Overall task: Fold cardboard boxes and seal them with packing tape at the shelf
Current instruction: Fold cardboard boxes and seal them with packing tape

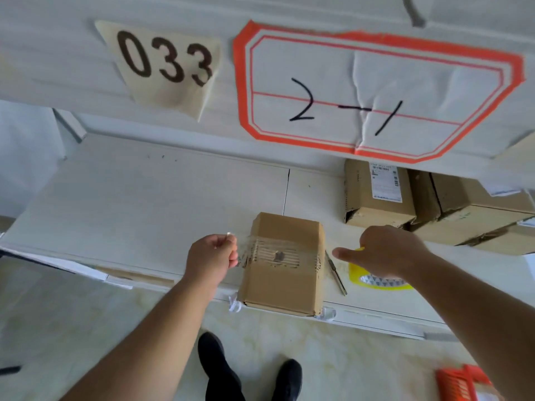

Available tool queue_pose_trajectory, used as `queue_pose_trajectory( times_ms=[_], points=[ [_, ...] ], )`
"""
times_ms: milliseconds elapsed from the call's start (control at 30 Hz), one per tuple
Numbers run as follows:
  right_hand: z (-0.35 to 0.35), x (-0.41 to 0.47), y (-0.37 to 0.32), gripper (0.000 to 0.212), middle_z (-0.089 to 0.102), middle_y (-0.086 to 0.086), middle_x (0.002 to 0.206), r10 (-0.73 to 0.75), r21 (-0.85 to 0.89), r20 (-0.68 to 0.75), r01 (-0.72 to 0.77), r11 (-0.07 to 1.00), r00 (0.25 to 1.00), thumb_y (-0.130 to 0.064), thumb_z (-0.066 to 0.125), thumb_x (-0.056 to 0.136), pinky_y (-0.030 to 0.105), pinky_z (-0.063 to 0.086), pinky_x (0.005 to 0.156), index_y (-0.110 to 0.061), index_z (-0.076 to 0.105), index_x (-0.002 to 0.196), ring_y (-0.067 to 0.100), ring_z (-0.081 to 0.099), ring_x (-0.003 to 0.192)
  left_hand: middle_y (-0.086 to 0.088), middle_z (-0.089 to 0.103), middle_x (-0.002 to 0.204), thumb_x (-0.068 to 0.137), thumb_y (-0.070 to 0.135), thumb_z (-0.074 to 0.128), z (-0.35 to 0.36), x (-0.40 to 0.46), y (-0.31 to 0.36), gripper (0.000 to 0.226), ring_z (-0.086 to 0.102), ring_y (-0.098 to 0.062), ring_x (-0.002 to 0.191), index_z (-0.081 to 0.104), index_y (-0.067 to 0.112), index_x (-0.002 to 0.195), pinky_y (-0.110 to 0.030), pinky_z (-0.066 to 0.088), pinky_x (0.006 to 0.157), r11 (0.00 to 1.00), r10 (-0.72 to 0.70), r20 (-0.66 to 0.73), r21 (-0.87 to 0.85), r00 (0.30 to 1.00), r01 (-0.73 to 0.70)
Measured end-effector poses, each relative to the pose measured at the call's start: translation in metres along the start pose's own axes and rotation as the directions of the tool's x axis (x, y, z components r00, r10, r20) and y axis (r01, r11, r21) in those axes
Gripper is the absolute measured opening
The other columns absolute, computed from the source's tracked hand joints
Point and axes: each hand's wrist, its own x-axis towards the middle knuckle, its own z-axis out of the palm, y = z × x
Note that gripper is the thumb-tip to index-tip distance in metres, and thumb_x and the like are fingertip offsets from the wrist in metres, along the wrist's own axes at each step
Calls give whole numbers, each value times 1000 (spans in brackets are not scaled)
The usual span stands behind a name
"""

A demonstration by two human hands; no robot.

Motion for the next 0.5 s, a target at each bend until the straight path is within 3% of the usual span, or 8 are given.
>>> queue_pose_trajectory(
  times_ms=[233, 400, 500],
  points=[
    [9, 3, 0, 79, 63, -5, 74, 10, 19, 7, -10, 1000, 1000, -97, 34, 78, 37, 53, 78, -22, 56, 67, 14, 59, 73, 0, 64, 61, 100, 15, 66, 3, 3, -11, 16, 60, -12, 57, 73, 5, 89, -32, 57, 67, 999, -2, -13, 43, 1000, 3],
    [14, 7, -3, 80, 65, -7, 81, 30, 18, 27, -30, 999, 999, -97, 35, 79, 34, 48, 72, -22, 66, 81, 12, 58, 78, -2, 64, 63, 100, 14, 65, 4, 5, -13, 16, 60, -11, 57, 73, 4, 89, -33, 60, 71, 999, 3, -17, 46, 1000, -2],
    [15, 10, -4, 78, 65, -8, 81, 32, 14, 25, -32, 999, 999, -96, 35, 79, 34, 49, 73, -24, 64, 79, 11, 59, 78, -2, 63, 62, 100, 13, 65, 4, 7, -14, 17, 59, -12, 56, 72, 2, 89, -34, 61, 72, 999, 1, -25, 38, 1000, 0]
  ],
)
